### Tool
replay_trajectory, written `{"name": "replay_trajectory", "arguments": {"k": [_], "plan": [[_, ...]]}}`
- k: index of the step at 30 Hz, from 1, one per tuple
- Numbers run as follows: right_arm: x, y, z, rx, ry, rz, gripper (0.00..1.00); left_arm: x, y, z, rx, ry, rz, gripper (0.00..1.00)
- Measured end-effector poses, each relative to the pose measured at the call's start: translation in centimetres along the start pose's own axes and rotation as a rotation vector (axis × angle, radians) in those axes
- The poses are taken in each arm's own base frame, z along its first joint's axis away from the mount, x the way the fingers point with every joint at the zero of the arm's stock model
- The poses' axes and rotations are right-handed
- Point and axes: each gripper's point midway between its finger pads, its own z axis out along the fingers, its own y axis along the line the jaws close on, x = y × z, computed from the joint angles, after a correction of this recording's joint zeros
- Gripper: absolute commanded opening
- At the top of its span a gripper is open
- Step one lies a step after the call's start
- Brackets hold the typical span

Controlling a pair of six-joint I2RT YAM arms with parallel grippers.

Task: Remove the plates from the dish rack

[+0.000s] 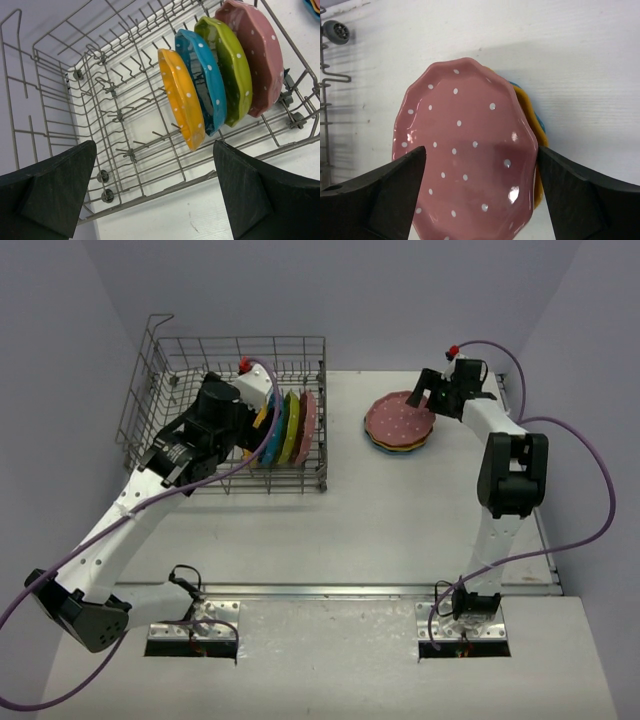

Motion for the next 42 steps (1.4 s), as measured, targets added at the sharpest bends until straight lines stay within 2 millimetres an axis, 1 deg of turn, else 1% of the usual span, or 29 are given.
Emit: {"name": "replay_trajectory", "arguments": {"k": [3, 5, 6, 9, 11, 14, 18, 21, 24, 28, 31, 35, 38, 39, 40, 42], "plan": [[-1.9, 0.0, -1.7, 0.043, -0.046, -0.056, 0.99, 0.5, 0.8, 0.2, -0.018, 0.017, -0.034, 1.00], [-3.2, -0.2, -2.8, 0.086, -0.080, -0.100, 0.99, 1.1, 1.3, 0.6, -0.020, 0.041, -0.067, 0.96], [-4.1, -0.3, -3.5, 0.109, -0.100, -0.125, 0.99, 1.5, 1.6, 1.0, -0.016, 0.058, -0.090, 0.91], [-6.4, -0.3, -5.3, 0.159, -0.153, -0.185, 0.99, 2.6, 2.5, 2.8, -0.009, 0.111, -0.155, 0.83], [-7.3, -0.1, -6.4, 0.166, -0.173, -0.212, 0.99, 3.5, 2.4, 4.1, 0.011, 0.150, -0.189, 0.75], [-7.8, 0.6, -8.5, 0.159, -0.188, -0.235, 0.99, 4.7, 1.1, 5.8, 0.066, 0.199, -0.217, 0.70], [-7.3, 1.9, -12.2, 0.124, -0.214, -0.251, 0.99, 5.7, -1.0, 7.4, 0.146, 0.244, -0.236, 0.67], [-5.9, 2.7, -14.7, 0.097, -0.220, -0.258, 0.99, 6.3, -2.1, 8.5, 0.186, 0.264, -0.243, 0.66], [-4.6, 3.0, -15.9, 0.076, -0.213, -0.261, 0.99, 6.6, -2.7, 9.4, 0.203, 0.274, -0.248, 0.65], [-2.7, 2.9, -15.7, 0.061, -0.179, -0.259, 0.99, 6.8, -3.2, 10.7, 0.210, 0.274, -0.258, 0.63], [-1.3, 2.6, -15.3, 0.057, -0.145, -0.250, 0.99, 7.2, -3.6, 12.0, 0.208, 0.275, -0.262, 0.59], [-0.4, 2.6, -15.1, 0.049, -0.125, -0.235, 0.99, 8.4, -4.2, 14.0, 0.194, 0.296, -0.270, 0.51], [-0.3, 2.7, -15.1, 0.041, -0.120, -0.231, 0.99, 9.4, -4.7, 15.2, 0.189, 0.322, -0.279, 0.39], [-0.2, 2.7, -15.1, 0.040, -0.120, -0.231, 0.99, 9.6, -4.8, 15.4, 0.187, 0.328, -0.280, 0.35], [-0.2, 2.7, -15.1, 0.039, -0.120, -0.231, 0.99, 9.8, -4.9, 15.6, 0.186, 0.334, -0.281, 0.28], [0.1, 2.7, -15.2, 0.036, -0.117, -0.231, 0.99, 9.8, -4.9, 15.6, 0.180, 0.335, -0.286, 0.20]]}}
